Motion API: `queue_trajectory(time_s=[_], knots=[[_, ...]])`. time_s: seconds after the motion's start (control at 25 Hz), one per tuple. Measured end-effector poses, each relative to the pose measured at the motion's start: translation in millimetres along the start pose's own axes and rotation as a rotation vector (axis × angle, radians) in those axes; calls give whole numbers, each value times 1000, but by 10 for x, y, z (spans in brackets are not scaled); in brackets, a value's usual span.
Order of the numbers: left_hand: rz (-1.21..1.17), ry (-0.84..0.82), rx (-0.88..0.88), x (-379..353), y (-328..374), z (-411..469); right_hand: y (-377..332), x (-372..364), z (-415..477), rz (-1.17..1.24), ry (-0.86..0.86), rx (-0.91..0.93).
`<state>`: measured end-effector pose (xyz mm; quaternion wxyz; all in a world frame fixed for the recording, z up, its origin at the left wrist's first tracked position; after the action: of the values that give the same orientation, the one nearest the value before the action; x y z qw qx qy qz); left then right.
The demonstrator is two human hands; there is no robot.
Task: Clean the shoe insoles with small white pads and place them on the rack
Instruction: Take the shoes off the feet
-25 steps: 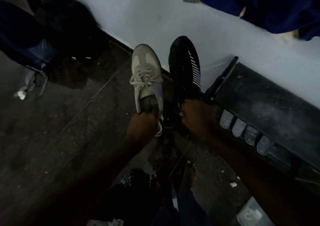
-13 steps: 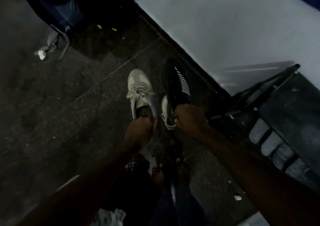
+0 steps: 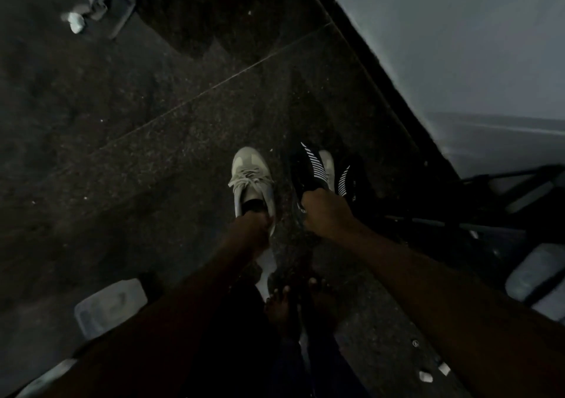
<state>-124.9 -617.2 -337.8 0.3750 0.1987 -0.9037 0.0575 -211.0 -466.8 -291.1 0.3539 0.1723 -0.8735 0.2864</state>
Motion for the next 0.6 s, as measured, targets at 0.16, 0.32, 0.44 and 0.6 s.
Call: queue_trajectory(time_s=[0.16, 0.32, 0.44, 0.6], knots=[[-25, -52, 14, -395, -32, 349, 120, -525, 494, -2, -85, 16], [-55, -36, 102, -808, -68, 744, 222, -970, 963, 5, -106, 38], [-43, 0, 120, -1110, -118, 1041, 322, -1299, 1289, 14, -93, 42], [0, -44, 101, -1564, -239, 1455, 496, -1719, 1620, 7, -83, 61]])
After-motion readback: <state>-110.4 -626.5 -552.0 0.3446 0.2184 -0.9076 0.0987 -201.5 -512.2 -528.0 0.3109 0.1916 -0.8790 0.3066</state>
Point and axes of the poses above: each hand's wrist, its own z-axis towards the middle knuckle, its own x-axis out of the back of the hand, y = z × x, the point moved 4 cm from there along z, towards the middle knuckle, and after that the axes turned 14 degrees about x, right-handed, at the moved point
